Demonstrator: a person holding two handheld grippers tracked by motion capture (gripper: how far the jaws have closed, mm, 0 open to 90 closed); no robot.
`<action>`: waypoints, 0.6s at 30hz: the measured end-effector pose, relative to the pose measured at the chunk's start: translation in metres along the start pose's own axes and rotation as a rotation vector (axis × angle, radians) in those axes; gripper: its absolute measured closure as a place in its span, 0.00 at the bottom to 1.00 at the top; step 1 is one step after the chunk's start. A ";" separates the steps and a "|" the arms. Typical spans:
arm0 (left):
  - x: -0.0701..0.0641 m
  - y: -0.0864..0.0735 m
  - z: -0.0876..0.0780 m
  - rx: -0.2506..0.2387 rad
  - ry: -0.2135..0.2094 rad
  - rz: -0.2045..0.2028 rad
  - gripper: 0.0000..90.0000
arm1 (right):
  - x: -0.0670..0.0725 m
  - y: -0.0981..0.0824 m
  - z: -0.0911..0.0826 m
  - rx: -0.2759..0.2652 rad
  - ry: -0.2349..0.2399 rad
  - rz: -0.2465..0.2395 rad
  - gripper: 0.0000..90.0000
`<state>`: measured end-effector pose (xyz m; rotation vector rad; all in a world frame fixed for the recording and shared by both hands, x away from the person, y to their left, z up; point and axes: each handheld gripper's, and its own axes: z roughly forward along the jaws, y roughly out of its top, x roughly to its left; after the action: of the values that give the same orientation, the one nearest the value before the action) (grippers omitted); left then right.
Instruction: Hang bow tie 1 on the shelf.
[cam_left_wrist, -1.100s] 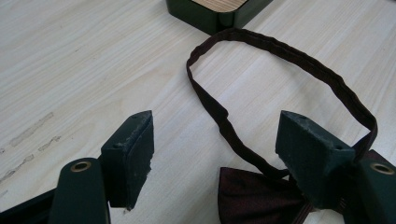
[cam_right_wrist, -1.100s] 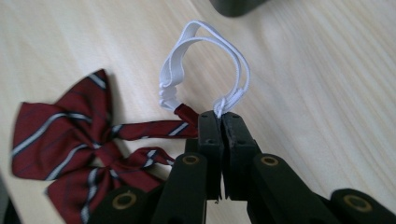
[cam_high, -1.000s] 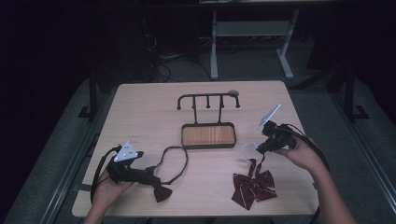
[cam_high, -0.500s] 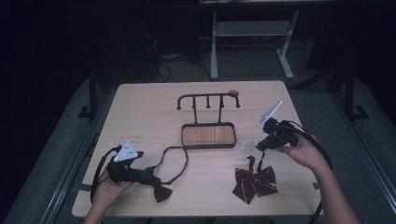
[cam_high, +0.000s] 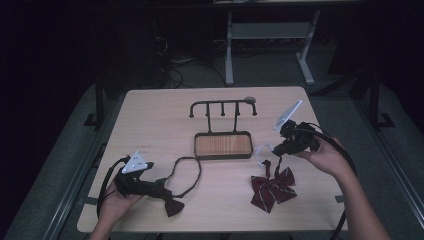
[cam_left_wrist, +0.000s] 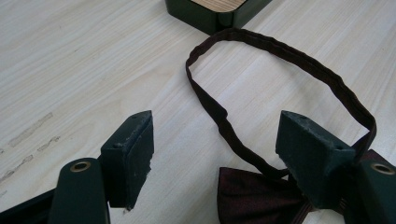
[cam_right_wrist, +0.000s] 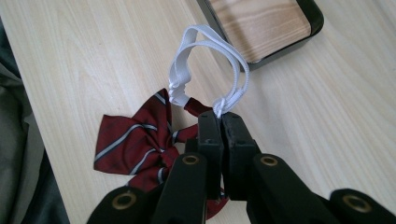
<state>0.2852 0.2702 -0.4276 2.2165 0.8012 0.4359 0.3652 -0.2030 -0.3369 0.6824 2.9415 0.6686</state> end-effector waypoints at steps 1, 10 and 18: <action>0.000 0.000 0.000 -0.001 0.000 -0.001 0.31 | 0.000 0.001 -0.001 0.000 -0.001 0.001 0.97; 0.000 0.000 0.001 -0.005 -0.002 -0.009 0.31 | 0.002 0.013 -0.010 -0.002 -0.013 -0.013 0.97; 0.000 -0.001 0.001 -0.004 0.000 -0.006 0.31 | 0.002 0.024 -0.021 -0.003 -0.027 -0.028 0.97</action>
<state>0.2858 0.2704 -0.4288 2.2093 0.8062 0.4344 0.3699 -0.1913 -0.3080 0.6440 2.9195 0.6563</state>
